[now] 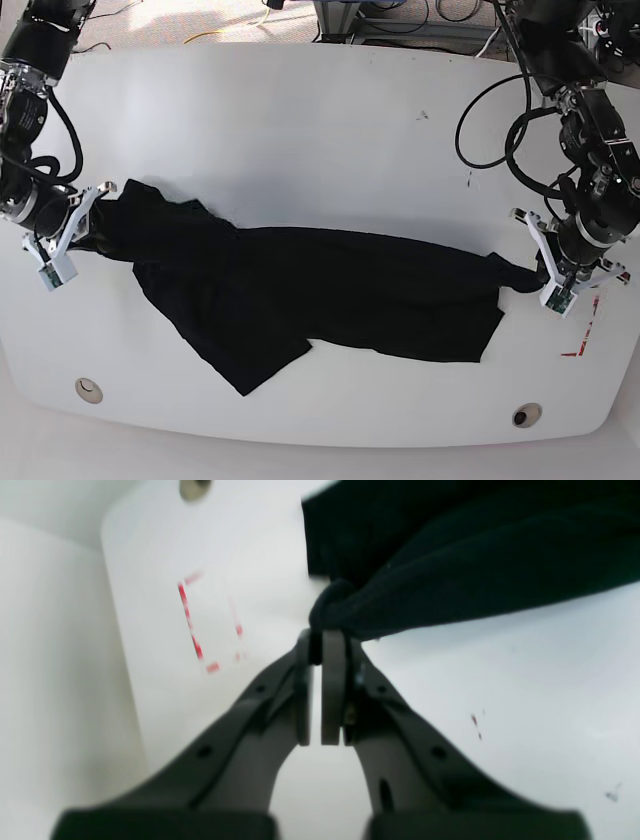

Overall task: Layout the t-shirt on the table in an organized manner, then fold the t-shirt properly
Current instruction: 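Drag the shirt back toward the robot with both grippers, spreading it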

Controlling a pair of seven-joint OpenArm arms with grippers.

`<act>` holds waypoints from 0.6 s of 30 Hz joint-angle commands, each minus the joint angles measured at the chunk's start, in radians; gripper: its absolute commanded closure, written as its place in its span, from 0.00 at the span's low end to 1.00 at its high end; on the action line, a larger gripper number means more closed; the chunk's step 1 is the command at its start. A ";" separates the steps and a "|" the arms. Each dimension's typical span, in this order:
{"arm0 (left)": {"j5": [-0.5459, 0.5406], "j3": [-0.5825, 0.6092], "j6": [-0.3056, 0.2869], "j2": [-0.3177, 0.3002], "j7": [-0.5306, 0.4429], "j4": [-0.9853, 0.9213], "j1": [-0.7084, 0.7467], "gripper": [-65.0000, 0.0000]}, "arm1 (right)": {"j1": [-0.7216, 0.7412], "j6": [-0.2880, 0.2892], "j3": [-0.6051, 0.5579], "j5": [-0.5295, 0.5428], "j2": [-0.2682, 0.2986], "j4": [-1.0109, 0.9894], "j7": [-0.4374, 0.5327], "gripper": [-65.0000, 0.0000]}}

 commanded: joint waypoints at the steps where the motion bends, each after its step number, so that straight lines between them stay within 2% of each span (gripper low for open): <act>1: -0.006 -0.026 -0.001 -0.009 -0.022 0.018 0.020 1.00 | -0.024 -0.001 0.013 0.014 0.016 0.045 0.028 1.00; 6: -0.006 -0.077 -0.001 -0.009 -0.022 0.023 0.098 1.00 | -0.122 -0.001 0.014 0.014 0.007 0.077 0.028 1.00; 18: -0.005 -0.204 -0.001 -0.014 -0.022 0.023 0.287 1.00 | -0.351 0.006 0.048 0.014 -0.094 0.114 0.028 1.00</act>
